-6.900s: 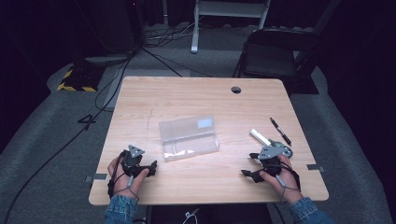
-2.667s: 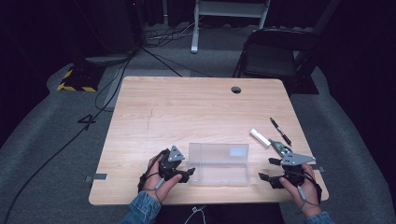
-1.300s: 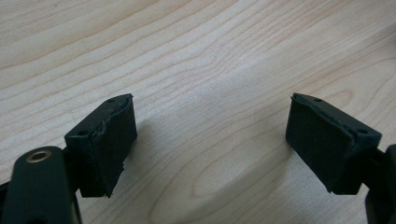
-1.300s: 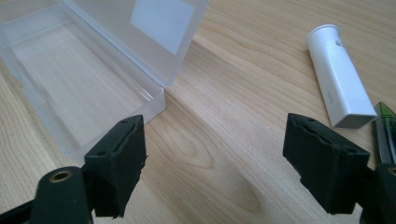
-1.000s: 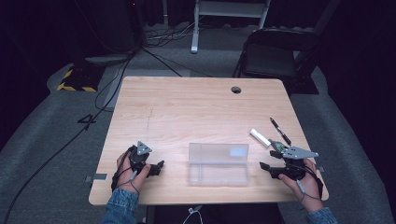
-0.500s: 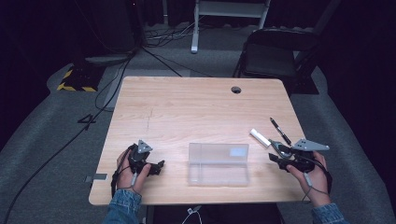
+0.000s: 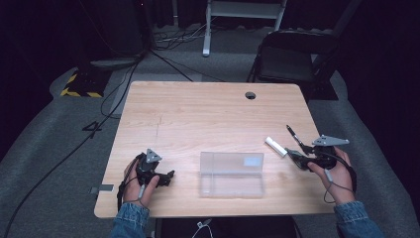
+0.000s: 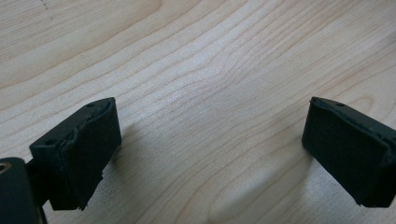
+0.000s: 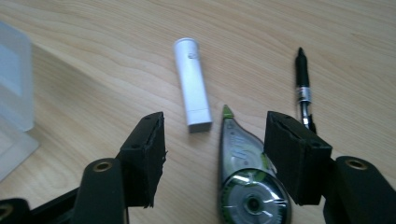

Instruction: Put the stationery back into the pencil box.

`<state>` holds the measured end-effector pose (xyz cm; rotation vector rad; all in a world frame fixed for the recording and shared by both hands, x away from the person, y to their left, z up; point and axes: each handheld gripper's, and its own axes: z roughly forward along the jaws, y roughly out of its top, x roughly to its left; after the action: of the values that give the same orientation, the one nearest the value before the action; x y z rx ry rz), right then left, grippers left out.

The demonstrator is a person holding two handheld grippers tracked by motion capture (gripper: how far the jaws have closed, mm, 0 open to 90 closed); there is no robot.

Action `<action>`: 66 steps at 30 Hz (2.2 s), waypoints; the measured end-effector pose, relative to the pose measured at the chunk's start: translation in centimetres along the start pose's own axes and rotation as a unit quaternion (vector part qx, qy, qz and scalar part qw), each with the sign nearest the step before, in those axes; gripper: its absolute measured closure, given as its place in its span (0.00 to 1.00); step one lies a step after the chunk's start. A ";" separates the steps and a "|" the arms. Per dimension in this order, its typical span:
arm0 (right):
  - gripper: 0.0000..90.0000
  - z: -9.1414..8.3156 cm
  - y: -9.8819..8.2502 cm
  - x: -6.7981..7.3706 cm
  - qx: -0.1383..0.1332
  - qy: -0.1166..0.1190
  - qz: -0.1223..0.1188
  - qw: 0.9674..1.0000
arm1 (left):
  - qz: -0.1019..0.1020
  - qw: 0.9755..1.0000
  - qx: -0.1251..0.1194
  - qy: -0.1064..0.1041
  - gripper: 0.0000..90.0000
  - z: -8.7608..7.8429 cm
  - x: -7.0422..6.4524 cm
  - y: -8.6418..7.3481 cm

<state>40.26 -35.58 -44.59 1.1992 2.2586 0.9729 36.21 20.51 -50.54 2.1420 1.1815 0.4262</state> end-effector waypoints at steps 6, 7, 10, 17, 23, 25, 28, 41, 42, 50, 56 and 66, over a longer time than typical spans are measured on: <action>0.44 0.5 0.6 -1.4 0.021 -0.014 0.025 0.999 | 0.000 1.000 0.000 -0.001 0.05 0.0 0.0 0.0; 0.45 0.6 0.7 -1.7 0.022 -0.013 0.026 0.999 | 0.000 1.000 0.000 0.000 0.05 0.0 0.0 0.0; 0.50 0.9 1.0 -2.4 0.031 -0.017 0.031 0.999 | 0.000 1.000 0.000 0.000 0.05 0.0 0.0 0.0; 0.57 1.7 1.8 -3.7 0.032 -0.015 0.046 0.998 | 0.000 1.000 0.000 -0.001 0.05 0.0 0.0 0.0; 0.65 2.8 2.7 -4.9 0.044 -0.021 0.043 0.998 | 0.001 1.000 0.000 0.000 0.05 0.0 0.0 0.0; 0.67 3.2 2.8 -5.3 0.047 -0.022 0.042 0.998 | 0.000 1.000 0.000 0.000 0.05 0.0 0.0 0.0; 0.70 3.8 3.0 -5.8 0.054 -0.022 0.045 0.997 | -0.002 1.000 -0.001 0.002 0.05 0.0 0.0 0.0; 0.77 6.3 3.4 -7.2 0.077 -0.036 0.035 0.996 | -0.002 1.000 -0.001 0.002 0.05 0.0 0.0 0.0; 0.77 6.4 3.4 -7.3 0.078 -0.037 0.037 0.996 | -0.002 1.000 -0.001 0.002 0.05 0.0 0.0 0.0; 0.77 7.4 3.2 -8.0 0.091 -0.041 0.042 0.994 | -0.002 1.000 -0.001 0.004 0.05 0.0 0.0 0.0; 0.76 8.0 2.7 -8.3 0.097 -0.039 0.058 0.993 | -0.002 1.000 -0.001 0.003 0.05 0.0 0.0 0.0; 0.87 8.3 2.8 -8.2 0.103 -0.029 0.047 0.993 | -0.003 1.000 -0.001 0.003 0.05 0.0 0.0 0.0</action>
<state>51.51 -38.08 -47.87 1.4141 2.3188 0.7396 36.17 20.50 -50.55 2.1371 1.1898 0.4315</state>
